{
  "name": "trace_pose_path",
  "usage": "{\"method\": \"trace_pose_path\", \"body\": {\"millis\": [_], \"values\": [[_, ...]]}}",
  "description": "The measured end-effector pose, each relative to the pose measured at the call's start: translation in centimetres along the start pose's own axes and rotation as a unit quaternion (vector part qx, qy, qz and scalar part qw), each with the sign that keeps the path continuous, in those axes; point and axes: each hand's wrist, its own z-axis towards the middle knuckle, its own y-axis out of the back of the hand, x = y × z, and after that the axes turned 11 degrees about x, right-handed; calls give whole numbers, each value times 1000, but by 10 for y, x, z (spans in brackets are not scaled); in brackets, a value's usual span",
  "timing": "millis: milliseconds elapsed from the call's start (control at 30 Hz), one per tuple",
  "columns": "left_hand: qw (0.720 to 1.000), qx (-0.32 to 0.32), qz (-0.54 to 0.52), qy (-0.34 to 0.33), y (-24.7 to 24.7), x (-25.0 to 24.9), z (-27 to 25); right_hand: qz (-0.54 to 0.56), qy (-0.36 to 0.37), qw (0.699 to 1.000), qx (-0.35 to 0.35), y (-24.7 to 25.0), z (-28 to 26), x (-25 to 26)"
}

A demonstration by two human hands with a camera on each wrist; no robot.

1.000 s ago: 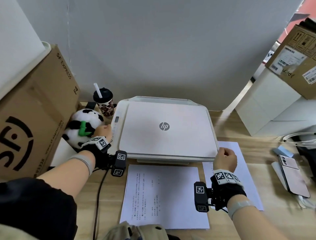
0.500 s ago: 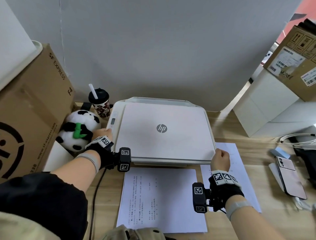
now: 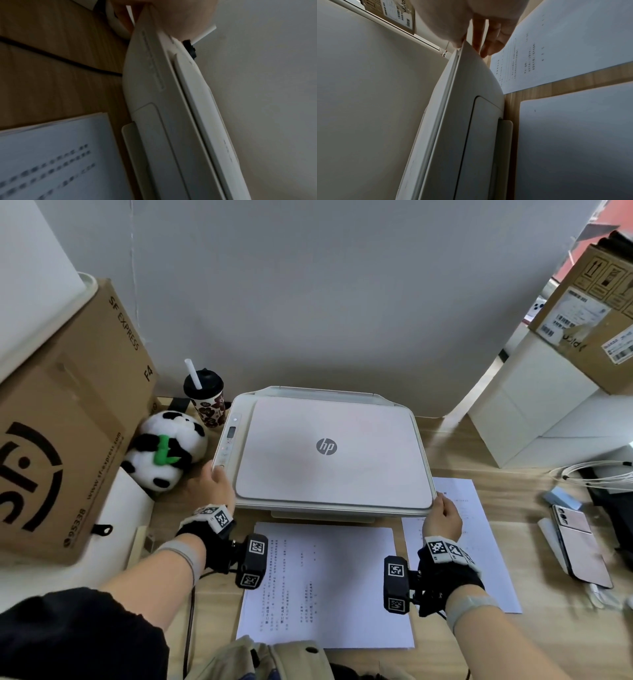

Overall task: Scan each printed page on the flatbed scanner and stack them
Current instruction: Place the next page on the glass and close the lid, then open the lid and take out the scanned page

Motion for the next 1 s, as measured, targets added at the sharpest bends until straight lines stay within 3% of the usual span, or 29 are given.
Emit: {"method": "trace_pose_path", "body": {"millis": [367,1000], "values": [[992,-75,-90,-37,-31,16,-32,-25,36,999,22,-2,-3,-13],[981,-100,-163,-37,-41,18,-32,-37,45,998,18,-3,-5,-12]]}}
